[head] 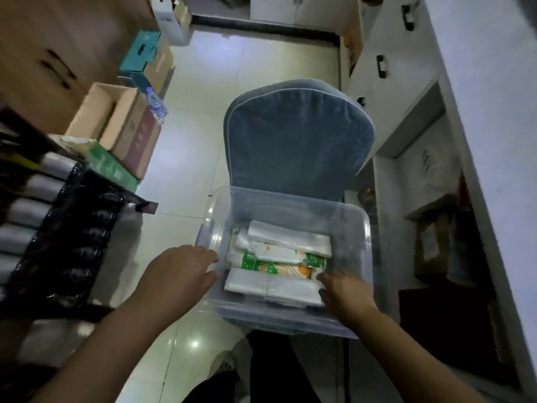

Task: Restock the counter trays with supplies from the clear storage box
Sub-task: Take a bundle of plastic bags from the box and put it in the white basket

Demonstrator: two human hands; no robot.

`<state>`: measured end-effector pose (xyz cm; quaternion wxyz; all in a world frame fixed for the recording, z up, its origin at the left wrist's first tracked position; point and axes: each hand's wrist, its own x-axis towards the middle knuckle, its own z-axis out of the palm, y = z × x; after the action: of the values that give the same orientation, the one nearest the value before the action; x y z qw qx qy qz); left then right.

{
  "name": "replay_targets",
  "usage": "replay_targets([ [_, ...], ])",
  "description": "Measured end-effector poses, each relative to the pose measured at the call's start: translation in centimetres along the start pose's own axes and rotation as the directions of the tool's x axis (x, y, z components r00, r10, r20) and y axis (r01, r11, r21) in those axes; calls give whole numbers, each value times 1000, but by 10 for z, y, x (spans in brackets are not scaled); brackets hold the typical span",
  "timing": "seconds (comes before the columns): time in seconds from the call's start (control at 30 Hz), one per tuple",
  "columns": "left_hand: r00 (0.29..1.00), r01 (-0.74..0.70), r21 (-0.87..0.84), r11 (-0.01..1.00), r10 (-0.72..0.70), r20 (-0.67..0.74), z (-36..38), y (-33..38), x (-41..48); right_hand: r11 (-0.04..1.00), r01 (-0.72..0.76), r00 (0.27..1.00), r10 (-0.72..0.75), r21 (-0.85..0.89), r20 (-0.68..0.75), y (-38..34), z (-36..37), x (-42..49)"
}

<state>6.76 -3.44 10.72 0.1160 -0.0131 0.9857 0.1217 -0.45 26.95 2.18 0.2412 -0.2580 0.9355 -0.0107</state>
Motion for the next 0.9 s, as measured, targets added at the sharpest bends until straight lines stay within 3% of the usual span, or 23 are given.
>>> replay_targets([
  [0.13,994,92,-30,995,-90,67,16,4,32,999,32,999,-32,-27,23,21,16,86],
  [0.4,988,141,-88,986,-134,80,79,6,91,993,105,978,-94,-48,186,33,96,225],
  [0.63,985,161,-132,978,-152,77,120,0,113,987,131,970,-109,-91,217,32,139,272],
  [0.9,983,170,-173,970,-156,91,135,-11,115,946,257,963,-233,-199,138,39,141,285],
])
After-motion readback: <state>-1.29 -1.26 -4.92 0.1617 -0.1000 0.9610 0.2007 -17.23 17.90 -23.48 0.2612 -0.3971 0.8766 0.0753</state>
